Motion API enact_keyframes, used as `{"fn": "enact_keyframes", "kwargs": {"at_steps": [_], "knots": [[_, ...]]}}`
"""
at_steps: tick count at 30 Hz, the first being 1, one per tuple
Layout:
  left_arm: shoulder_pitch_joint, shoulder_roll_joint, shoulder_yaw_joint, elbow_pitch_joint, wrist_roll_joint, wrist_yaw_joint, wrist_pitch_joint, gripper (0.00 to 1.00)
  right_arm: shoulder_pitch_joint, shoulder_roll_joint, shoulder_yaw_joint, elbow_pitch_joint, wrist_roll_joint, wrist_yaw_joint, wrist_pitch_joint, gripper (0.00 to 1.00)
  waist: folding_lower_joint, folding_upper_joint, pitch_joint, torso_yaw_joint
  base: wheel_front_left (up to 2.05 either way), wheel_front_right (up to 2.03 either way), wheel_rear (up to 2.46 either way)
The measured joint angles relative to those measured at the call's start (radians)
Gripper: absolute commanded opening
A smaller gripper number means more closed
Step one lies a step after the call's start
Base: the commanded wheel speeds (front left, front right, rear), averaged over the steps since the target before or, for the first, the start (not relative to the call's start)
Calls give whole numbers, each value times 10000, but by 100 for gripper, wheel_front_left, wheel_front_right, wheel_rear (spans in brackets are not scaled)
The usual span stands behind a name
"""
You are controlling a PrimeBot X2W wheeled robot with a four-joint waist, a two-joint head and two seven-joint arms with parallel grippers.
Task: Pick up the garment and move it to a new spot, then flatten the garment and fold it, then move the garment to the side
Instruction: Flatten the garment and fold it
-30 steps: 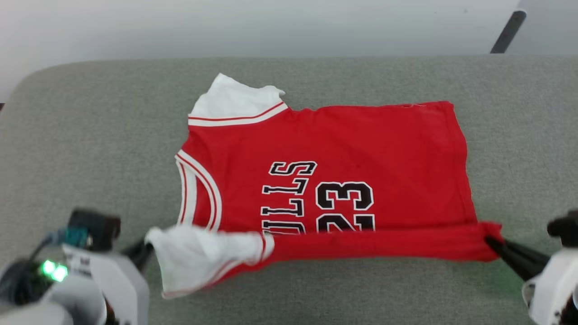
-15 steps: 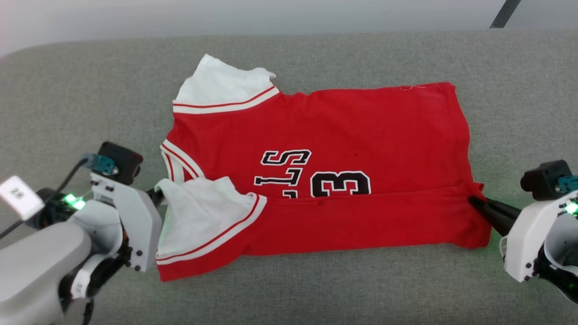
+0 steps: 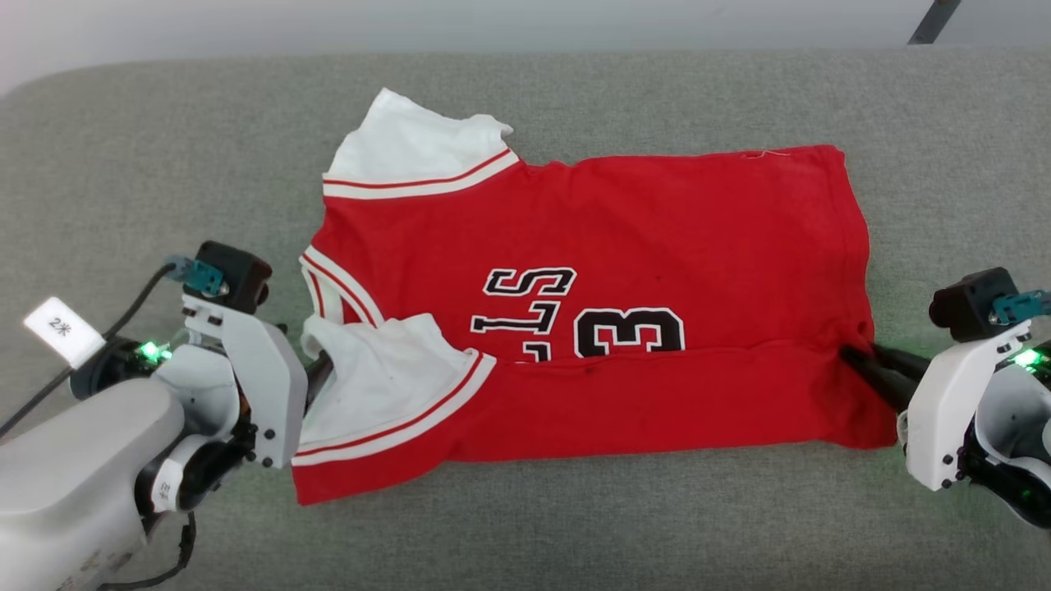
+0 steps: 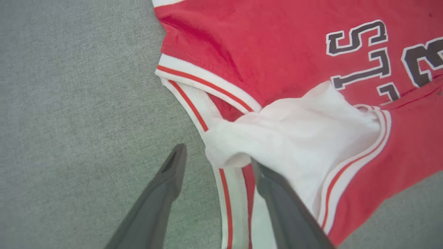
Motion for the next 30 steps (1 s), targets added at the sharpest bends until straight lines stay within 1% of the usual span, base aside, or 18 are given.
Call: {"fn": "enact_keyframes", "kwargs": {"at_steps": [5,9,14,18,23,27,30], "knots": [[-2,58,38,-219,52,113,-219,100,-64,-29,-94,115,65,0,324,100,0,0,-130,127,0,0,0],[74,167,169,-619,113,353,-537,100,-66,-61,-199,-36,-90,0,318,100,0,0,-278,250,0,0,0],[371,422,288,-1327,105,750,-957,100,-34,-127,-525,-426,-407,0,58,100,0,0,-484,396,0,0,0],[749,671,336,-2038,50,1241,-1185,100,235,-127,-903,-792,-646,0,-228,100,0,0,-635,496,0,0,0],[1345,915,295,-2871,-384,1850,-1072,100,674,-19,-1546,-1346,-978,0,-412,100,0,0,-786,562,0,0,0],[1708,989,255,-3227,-865,2148,-805,100,1207,205,-2188,-1893,-1174,0,-418,100,0,-1,-862,537,0,0,0],[1877,1012,240,-3258,-1143,2232,-591,100,1639,437,-2660,-2351,-1371,0,-313,100,0,0,-885,433,0,0,0]]}}
